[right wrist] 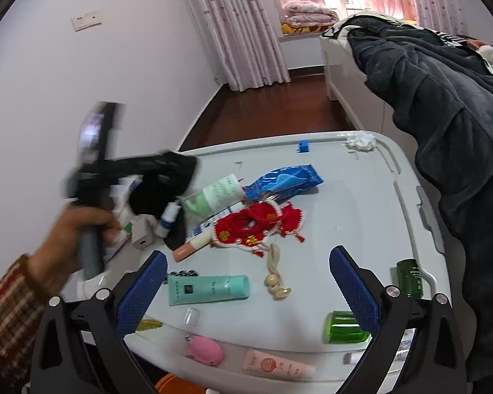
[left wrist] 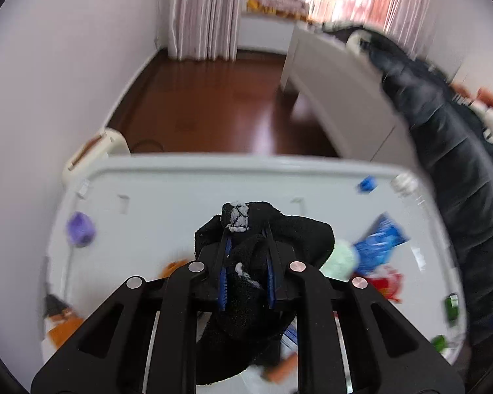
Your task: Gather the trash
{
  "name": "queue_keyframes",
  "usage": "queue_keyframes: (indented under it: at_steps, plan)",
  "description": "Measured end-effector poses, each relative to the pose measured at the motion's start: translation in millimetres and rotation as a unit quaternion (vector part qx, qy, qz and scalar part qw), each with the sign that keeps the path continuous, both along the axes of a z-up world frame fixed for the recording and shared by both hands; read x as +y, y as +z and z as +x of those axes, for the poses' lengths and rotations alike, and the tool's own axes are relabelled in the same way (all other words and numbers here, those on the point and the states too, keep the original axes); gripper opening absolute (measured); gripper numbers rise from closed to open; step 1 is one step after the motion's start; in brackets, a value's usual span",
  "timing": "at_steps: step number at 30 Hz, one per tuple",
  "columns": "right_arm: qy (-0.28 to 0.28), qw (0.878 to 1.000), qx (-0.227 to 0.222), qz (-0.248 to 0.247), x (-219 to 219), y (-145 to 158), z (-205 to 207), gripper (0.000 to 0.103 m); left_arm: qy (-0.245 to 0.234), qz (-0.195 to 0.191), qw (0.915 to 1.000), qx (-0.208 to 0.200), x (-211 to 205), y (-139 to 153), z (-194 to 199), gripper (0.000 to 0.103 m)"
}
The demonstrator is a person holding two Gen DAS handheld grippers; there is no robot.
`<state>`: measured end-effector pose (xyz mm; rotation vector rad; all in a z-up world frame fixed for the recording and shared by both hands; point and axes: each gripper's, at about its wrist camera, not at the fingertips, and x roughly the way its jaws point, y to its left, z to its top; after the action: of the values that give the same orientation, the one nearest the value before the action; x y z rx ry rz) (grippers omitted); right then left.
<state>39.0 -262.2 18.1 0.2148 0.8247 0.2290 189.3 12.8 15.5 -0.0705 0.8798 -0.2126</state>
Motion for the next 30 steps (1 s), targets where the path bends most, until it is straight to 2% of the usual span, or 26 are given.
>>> queue_keyframes:
  at_steps: [3, 5, 9, 11, 13, 15, 19, 22, 25, 29, 30]
  plan:
    - [-0.001, 1.000, 0.010, -0.012, 7, -5, 16, 0.098, 0.005, -0.027, 0.9991, -0.031, 9, 36, -39, 0.016]
    - [0.012, 1.000, 0.026, 0.009, 15, -9, 31, 0.098, 0.008, -0.039, 0.9982, -0.045, 14, 47, -58, 0.016]
    - [0.026, 0.995, 0.067, 0.073, 36, -19, 77, 0.098, 0.016, -0.061, 0.9959, -0.066, 29, 54, -85, 0.016]
    - [0.019, 0.988, 0.099, 0.116, 48, -28, 113, 0.098, 0.020, -0.054, 0.9957, -0.072, 36, 54, -83, 0.016]
    - [0.008, 0.985, 0.121, 0.125, 59, -36, 135, 0.098, 0.027, -0.053, 0.9954, -0.075, 45, 51, -81, 0.016]
    - [-0.010, 0.981, 0.153, 0.117, 71, -51, 160, 0.097, 0.038, -0.056, 0.9950, -0.074, 54, 50, -81, 0.016]
    - [-0.035, 0.973, 0.198, 0.115, 84, -77, 184, 0.097, 0.045, -0.048, 0.9943, -0.084, 67, 53, -83, 0.016]
    - [-0.051, 0.968, 0.224, 0.099, 91, -91, 197, 0.097, 0.040, -0.050, 0.9942, -0.087, 72, 56, -86, 0.017]
    - [-0.056, 0.963, 0.240, 0.111, 96, -105, 210, 0.097, 0.038, -0.056, 0.9940, -0.087, 77, 57, -88, 0.018]
    - [-0.039, 0.973, 0.218, 0.058, 110, -108, 221, 0.081, 0.039, -0.065, 0.9932, -0.088, 82, 59, -87, 0.018]
    - [-0.023, 0.977, 0.208, 0.042, 115, -106, 223, 0.073, 0.040, -0.067, 0.9931, -0.088, 82, 59, -87, 0.018]
